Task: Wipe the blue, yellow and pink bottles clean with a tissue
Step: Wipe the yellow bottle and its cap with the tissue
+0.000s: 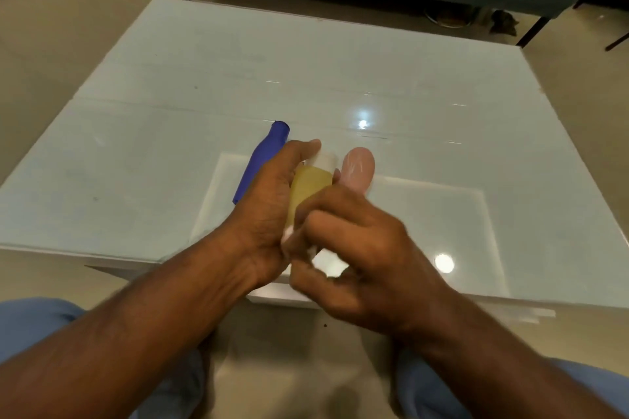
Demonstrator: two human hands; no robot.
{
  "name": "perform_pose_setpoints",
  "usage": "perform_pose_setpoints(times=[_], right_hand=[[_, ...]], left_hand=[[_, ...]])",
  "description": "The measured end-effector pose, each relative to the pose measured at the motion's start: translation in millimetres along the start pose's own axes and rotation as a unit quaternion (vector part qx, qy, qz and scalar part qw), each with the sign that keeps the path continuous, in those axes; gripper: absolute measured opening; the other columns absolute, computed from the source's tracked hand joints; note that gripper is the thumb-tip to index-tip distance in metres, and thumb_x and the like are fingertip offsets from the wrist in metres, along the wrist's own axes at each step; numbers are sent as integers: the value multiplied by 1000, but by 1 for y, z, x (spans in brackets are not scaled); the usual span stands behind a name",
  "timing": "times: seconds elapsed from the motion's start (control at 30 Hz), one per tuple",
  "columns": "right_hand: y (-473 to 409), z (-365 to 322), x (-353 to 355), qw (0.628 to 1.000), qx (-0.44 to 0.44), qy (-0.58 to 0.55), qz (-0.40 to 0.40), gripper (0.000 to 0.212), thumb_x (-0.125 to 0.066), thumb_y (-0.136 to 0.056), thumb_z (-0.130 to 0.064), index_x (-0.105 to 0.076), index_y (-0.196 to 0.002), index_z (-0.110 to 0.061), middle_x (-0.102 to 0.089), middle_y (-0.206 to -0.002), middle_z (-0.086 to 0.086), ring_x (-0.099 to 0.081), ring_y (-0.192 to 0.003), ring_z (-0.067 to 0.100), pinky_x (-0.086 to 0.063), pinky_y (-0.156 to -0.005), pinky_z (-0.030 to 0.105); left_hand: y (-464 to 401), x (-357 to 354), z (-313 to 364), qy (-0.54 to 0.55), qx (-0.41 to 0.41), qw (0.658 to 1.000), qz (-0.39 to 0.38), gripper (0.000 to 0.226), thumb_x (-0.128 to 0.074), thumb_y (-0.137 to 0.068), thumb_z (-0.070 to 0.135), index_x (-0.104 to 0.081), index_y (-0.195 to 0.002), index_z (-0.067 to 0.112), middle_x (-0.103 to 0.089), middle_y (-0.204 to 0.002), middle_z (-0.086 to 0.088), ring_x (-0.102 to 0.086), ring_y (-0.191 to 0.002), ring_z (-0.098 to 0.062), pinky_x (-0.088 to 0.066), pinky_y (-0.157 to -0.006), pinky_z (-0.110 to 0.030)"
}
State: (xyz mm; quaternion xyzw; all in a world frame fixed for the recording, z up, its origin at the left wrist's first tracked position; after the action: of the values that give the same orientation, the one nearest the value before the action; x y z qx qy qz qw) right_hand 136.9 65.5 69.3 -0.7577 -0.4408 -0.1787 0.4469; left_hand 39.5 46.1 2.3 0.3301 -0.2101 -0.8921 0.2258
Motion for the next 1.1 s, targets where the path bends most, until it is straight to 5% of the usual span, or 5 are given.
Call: perform_pose_setpoints(times=[0.4,0.57,0.7,0.83,1.1], right_hand=[[-2,18,16,996,-59,-6,70,15,-81,-81,4,-68,-79,0,-64,-84,7,-61,-77,23,-54,-70,36],[-6,32,29,991,-85,12,106,12,-82,-84,1,-70,-85,-1,-67,-86,5,-63,-79,18,-56,-72,32],[-3,45,41,979,-131,-17,155,13,-81,-83,3,-70,-86,0,-67,-88,7,-68,-81,23,-60,-67,40],[-1,11,8,997,-49,-40,54,13,-79,-78,6,-67,-78,2,-63,-80,9,-59,-73,22,-52,-72,38],[-2,40,31,979,-139,-44,140,12,-81,-83,-2,-71,-89,-3,-67,-89,4,-67,-83,18,-59,-66,35]], left_hand=[[-4,2,-1,-18,-4,1000,11,41,-56,-98,47,-74,-90,11,-68,-69,-9,-70,-63,-17,-58,-62,-33],[-8,9,6,-38,-35,998,30,54,-63,-96,48,-57,-140,17,-72,-101,-14,-74,-85,-24,-59,-76,-41],[-4,7,4,-52,-47,996,49,28,-58,-99,47,-76,-101,27,-75,-100,-16,-73,-84,-27,-58,-80,-44],[-6,19,7,-12,-56,994,90,62,-67,-93,52,-53,-145,21,-68,-105,-13,-72,-89,-27,-57,-76,-41],[-7,13,8,-15,-53,996,68,50,-58,-98,50,-62,-132,14,-72,-97,-12,-72,-82,-24,-59,-67,-38]])
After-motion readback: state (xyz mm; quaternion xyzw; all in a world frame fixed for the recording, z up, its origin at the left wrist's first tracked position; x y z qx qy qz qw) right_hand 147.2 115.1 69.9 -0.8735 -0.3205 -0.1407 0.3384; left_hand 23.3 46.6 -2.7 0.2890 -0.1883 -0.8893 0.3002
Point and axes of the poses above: each hand's wrist, its own y-axis away from the middle knuckle, its own x-axis out of the back of the hand, z = x × y, the point moved 7 cm from there along -y, towards the middle knuckle
